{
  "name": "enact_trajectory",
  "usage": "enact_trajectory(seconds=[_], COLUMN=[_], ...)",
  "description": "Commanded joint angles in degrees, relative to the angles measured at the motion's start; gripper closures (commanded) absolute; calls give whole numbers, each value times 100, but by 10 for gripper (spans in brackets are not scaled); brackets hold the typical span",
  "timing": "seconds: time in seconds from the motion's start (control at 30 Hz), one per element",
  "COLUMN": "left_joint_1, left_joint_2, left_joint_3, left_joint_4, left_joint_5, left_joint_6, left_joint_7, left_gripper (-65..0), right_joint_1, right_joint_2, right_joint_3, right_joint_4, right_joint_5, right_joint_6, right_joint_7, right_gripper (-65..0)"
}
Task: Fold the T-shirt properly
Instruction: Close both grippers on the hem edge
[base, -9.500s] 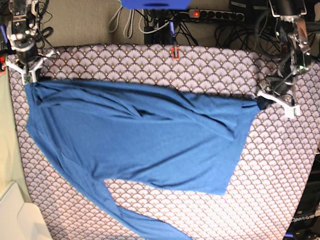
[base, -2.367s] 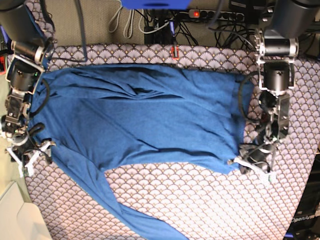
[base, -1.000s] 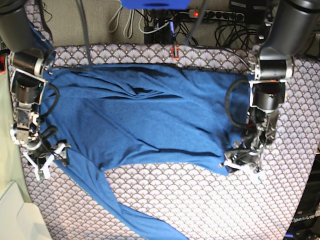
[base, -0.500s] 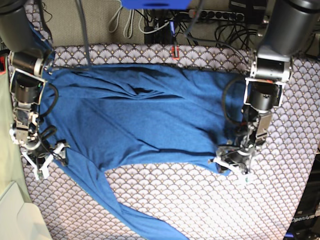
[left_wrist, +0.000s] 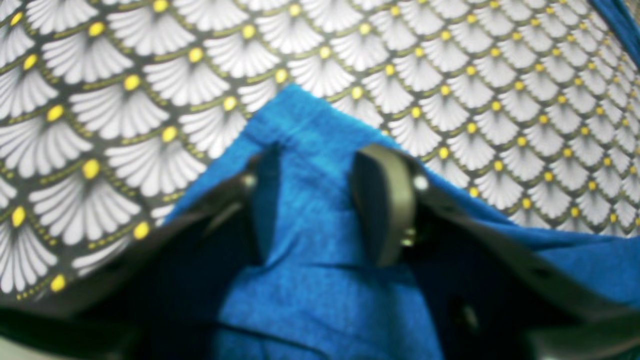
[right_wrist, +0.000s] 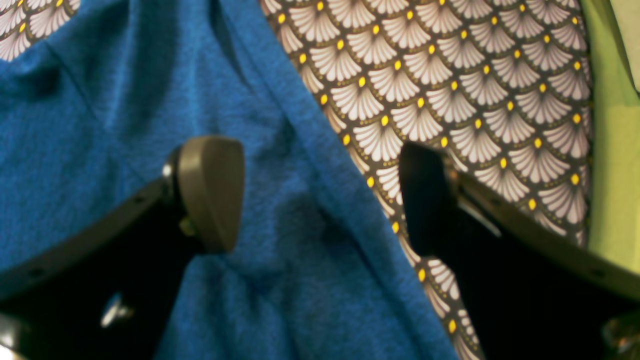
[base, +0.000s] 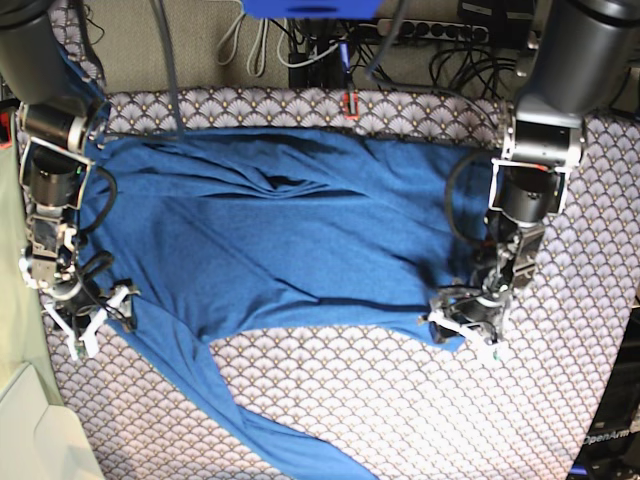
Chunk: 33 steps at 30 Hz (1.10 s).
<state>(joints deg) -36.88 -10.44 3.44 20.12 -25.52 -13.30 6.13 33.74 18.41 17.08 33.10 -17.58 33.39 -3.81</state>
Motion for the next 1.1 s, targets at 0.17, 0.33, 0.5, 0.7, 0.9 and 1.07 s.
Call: enact_trajectory(seconds=[0.17,0.33,0.5,0.7,0.9,1.07], left_joint_1=[-131,-131,-131,-114,-87,167], left_joint_2=[11,11,11,19,-42,-104], left_joint_3=[38,38,346,434,425,311], left_joint_4=[23,23,94,542,1324,1852], left_joint_5=[33,33,253,227,227,227], left_joint_6=[16,16,42,51,51,60], left_joint_7=[112,121,121,121,859,991], left_gripper=[-252,-95,-9,-4,-4,-4], right_joint_1=[191,191,191,191,191,191], right_joint_2=[97,106,115,115,115,97], right_joint_3=[11,11,11,11,11,11], right_joint_4=[114,114,114,114,114,114], right_joint_5=[92,92,92,92,92,92], right_joint_6=[-20,-20,-20,-20,-20,-20], right_joint_7=[140,140,140,140,140,140], right_gripper=[-481,-481,-481,-481,-481,-481])
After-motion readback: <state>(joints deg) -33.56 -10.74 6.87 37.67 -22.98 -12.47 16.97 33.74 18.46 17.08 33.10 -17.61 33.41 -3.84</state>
